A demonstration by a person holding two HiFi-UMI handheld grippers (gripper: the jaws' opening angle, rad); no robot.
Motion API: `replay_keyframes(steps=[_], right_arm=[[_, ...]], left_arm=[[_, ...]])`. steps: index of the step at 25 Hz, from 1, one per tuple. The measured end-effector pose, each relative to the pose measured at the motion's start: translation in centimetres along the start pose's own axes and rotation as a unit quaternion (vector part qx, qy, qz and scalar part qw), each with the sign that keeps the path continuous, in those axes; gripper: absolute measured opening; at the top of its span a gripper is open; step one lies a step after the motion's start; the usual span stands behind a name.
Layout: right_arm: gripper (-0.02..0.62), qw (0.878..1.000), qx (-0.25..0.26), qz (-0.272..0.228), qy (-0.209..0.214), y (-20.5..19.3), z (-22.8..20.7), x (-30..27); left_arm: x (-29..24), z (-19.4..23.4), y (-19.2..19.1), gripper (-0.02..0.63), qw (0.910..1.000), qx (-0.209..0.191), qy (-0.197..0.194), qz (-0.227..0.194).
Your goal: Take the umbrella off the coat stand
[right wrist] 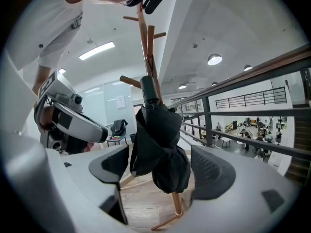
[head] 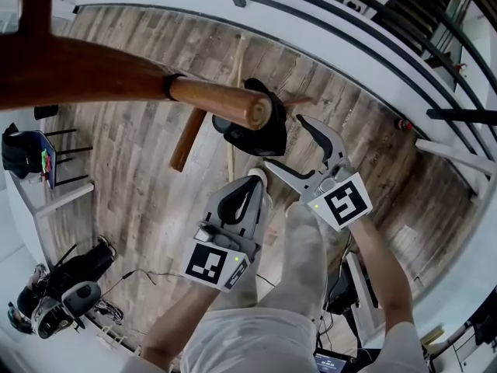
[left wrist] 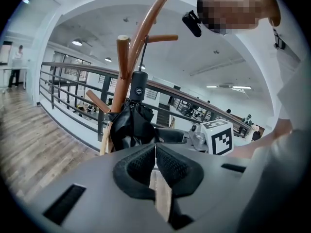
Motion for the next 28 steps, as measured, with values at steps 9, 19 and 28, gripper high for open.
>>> replay_keyframes(steps=[9,19,28], right_arm=[[0.394,0.999,0.022,0.021,0.022,-0.8,-1.1,-3.9],[0.394,0.999,0.024,0.041,0.020,-1.2,-1.0,-7.8],[0.309,0.997,0.058,0.049,0.003,-1.5,-1.9,-8.6]], left_arm=[[0.8,1.6,-0.8,0.025,0.9998,0.009,-0.004,0.019],[0.9,3.1,-0.5,0.025,0.9998,0.011,-0.008,0.016],[1.1,3.9,-0.4,0.025,0.9999,0.010,-0.004,0.012]])
Point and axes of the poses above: the fingertips, and each gripper's own axes: x backward along the fingers, z to its left, y out of its top, the point moved 10 cm from there along x, backward along the fingers, and after that the axes turned 2 degrees about -x, right-handed, at the moved point
